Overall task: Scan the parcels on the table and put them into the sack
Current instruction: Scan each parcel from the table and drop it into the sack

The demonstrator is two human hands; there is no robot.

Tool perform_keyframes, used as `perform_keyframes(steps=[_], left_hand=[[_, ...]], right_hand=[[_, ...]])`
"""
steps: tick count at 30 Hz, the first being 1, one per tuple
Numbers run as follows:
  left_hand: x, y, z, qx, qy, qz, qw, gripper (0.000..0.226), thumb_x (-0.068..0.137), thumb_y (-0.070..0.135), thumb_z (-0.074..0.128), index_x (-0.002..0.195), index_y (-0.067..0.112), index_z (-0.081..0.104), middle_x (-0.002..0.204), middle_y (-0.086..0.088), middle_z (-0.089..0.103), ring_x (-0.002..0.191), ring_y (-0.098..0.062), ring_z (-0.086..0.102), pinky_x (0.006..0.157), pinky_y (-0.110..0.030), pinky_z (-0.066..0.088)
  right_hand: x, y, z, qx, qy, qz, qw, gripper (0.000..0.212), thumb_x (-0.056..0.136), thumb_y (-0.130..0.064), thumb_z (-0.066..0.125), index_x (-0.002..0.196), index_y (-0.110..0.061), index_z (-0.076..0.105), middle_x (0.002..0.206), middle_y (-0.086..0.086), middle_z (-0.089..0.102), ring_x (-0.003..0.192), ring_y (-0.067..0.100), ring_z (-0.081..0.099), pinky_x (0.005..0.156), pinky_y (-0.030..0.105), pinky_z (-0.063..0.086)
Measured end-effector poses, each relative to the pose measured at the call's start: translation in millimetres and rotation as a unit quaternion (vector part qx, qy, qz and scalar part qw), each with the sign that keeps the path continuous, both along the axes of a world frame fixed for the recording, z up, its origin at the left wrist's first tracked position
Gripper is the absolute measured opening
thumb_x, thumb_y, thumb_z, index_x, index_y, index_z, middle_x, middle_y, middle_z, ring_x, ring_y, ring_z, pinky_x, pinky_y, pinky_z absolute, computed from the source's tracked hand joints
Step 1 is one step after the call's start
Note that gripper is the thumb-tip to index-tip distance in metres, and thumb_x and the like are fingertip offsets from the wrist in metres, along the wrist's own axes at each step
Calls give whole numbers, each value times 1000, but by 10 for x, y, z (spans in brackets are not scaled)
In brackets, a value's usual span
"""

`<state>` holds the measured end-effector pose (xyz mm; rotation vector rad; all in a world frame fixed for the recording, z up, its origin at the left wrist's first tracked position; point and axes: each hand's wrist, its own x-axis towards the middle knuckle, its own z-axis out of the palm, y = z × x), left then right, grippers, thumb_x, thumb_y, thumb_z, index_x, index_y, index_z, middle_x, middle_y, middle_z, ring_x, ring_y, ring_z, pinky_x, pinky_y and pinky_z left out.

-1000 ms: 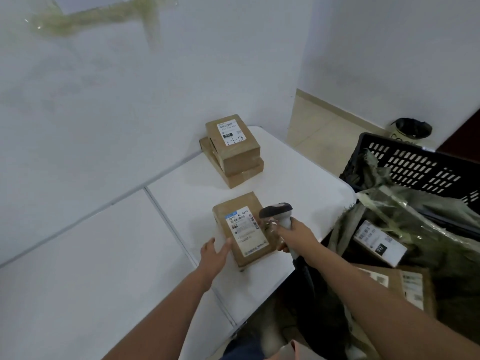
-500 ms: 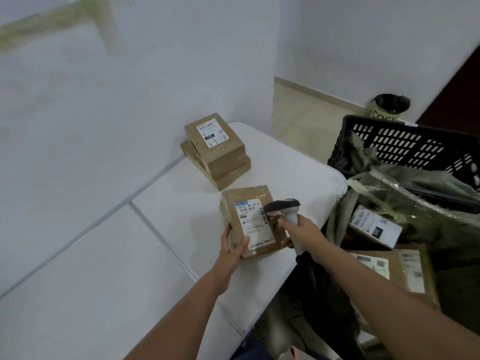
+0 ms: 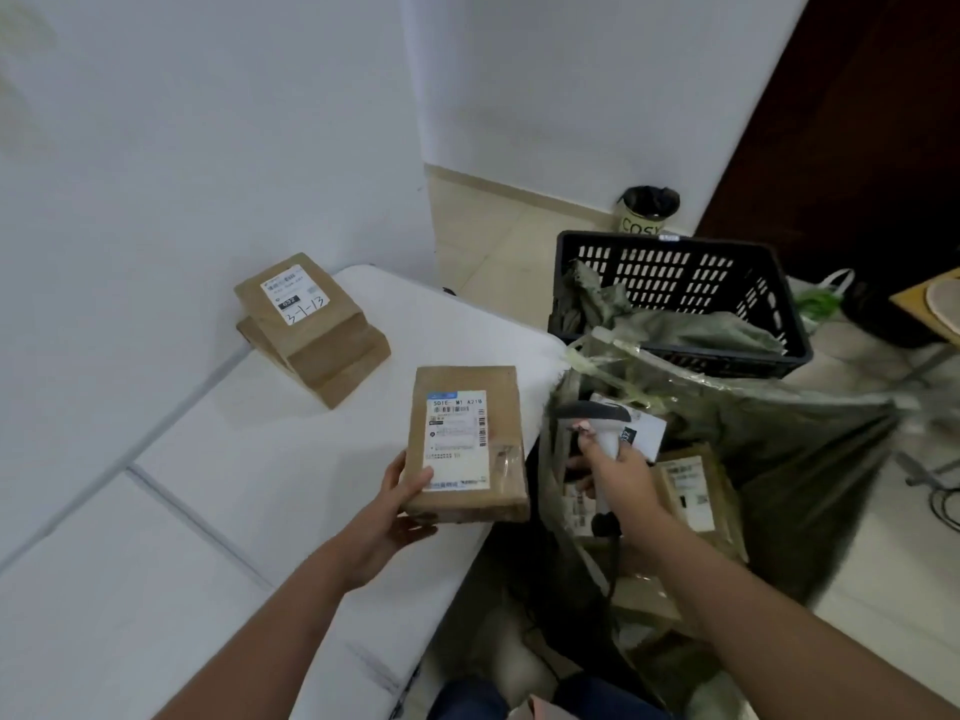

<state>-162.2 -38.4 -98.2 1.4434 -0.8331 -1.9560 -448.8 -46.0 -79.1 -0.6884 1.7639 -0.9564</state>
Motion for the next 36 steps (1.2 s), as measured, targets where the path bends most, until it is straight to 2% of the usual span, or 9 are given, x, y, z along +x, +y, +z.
perform_keyframes(steps=[8, 12, 16, 20, 22, 27, 29, 33, 36], left_hand=[[-1423, 19, 284, -35, 9, -198, 980, 65, 89, 44, 69, 143, 44, 32, 133, 2, 62, 121, -21, 61, 102, -43, 51], [-2158, -6, 310, -145, -135, -262, 944, 69, 77, 62, 72, 136, 55, 38, 141, 5, 49, 124, -15, 55, 107, -40, 46], [-2792, -50, 434, -339, -335, -333, 813, 71, 76, 65, 68, 138, 50, 38, 146, 12, 19, 136, -23, 30, 113, -46, 36], [-3258, -49, 519, -562, -497, -400, 527, 69, 81, 59, 62, 142, 38, 37, 149, 0, 22, 139, -33, 19, 115, -52, 30], [-3418, -63, 475, -603, -514, -429, 434, 64, 85, 46, 64, 141, 36, 37, 154, -2, 20, 145, -42, 9, 115, -56, 24], [-3672, -127, 313, -562, -541, -490, 387, 56, 90, 32, 60, 141, 35, 37, 164, -1, 5, 147, -41, -20, 118, -63, -3], [-3803, -194, 277, -535, -550, -518, 378, 54, 91, 31, 59, 141, 33, 37, 165, 1, -1, 146, -41, -24, 118, -64, 1], [-4039, -334, 231, -534, -559, -555, 307, 62, 91, 20, 61, 145, 36, 36, 163, 4, -18, 144, -39, -29, 118, -61, 3], [-4130, -353, 183, -495, -572, -575, 311, 65, 94, 18, 56, 151, 36, 29, 164, 1, -17, 145, -35, -29, 118, -62, 5]], right_hand=[[-1467, 412, -37, 33, 62, -134, 989, 42, 94, -44, 60, 118, -10, 62, 101, 7, 68, 91, 26, 64, 84, 43, 55], [-2041, 617, -9, 28, 81, -187, 979, 43, 93, -48, 58, 112, -9, 61, 105, 13, 66, 91, 29, 61, 78, 38, 50], [-2464, 753, 38, 42, 81, -210, 973, 31, 98, -39, 54, 83, -12, 55, 75, 9, 61, 62, 19, 54, 58, 32, 43], [-2742, 842, -10, 52, 83, -193, 976, 41, 98, -43, 53, 91, -4, 62, 75, 11, 67, 60, 21, 61, 51, 27, 41], [-2834, 867, -47, 55, 75, -185, 978, 40, 98, -42, 53, 93, -4, 64, 78, 13, 69, 60, 21, 62, 51, 27, 42], [-2915, 855, -103, 50, 63, -163, 983, 35, 98, -42, 54, 96, -9, 62, 78, 8, 70, 62, 21, 64, 52, 26, 45], [-2922, 826, -127, 47, 65, -147, 986, 31, 97, -41, 55, 96, -11, 62, 77, 5, 69, 63, 21, 64, 54, 26, 47], [-2945, 740, -143, 41, 70, -123, 989, 26, 98, -42, 54, 89, -17, 58, 75, 2, 67, 62, 19, 63, 56, 27, 50], [-2979, 699, -173, 39, 67, -117, 990, 24, 98, -40, 54, 91, -17, 57, 76, 3, 67, 61, 18, 62, 59, 28, 52]])
